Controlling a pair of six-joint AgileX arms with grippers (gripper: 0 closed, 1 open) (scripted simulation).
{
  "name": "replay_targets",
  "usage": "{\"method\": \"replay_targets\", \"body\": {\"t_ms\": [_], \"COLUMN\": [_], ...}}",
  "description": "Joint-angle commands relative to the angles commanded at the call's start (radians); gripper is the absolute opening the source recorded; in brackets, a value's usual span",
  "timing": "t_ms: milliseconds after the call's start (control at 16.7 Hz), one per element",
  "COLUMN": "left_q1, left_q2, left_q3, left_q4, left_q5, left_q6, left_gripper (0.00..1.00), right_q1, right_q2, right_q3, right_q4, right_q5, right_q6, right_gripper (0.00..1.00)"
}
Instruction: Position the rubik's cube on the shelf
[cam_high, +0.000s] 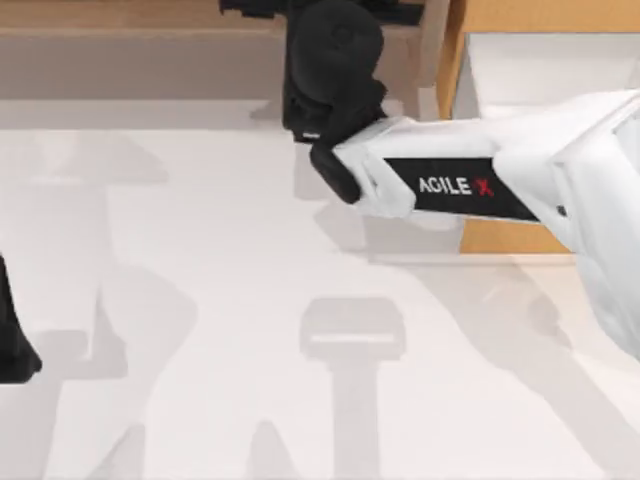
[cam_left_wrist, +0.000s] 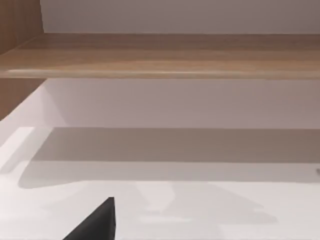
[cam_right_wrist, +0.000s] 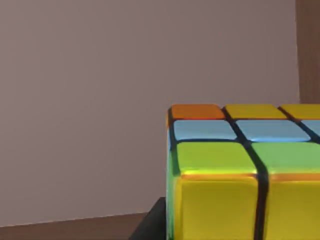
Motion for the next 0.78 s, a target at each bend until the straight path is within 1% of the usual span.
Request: {"method": "replay_targets", "body": {"t_ms": [180, 300, 600, 780], "left_q1": [0.0, 0.0, 0.0, 0.0], "left_q2": [0.0, 0.0, 0.0, 0.0], "left_q3": [0.0, 0.0, 0.0, 0.0], "left_q4": [0.0, 0.0, 0.0, 0.0], "left_q5": [0.0, 0.0, 0.0, 0.0], "left_q6": [0.0, 0.0, 0.0, 0.0], "left_gripper": [1.0, 1.0, 1.0, 1.0], "right_q1": [-0.028, -0.043, -0.048, -0.048], "right_q2": [0.033, 0.038, 0.039, 0.039], "right_q3": [0.059, 0.079, 0.084, 0.084], "right_q4": [-0.15, -0.209, -0.225, -0.225], "right_q5": [-0.035, -0.051, -0.056, -0.056], "right_q6": [0.01, 0.016, 0.018, 0.018], "right_gripper": [0.0, 0.0, 0.0, 0.23]}}
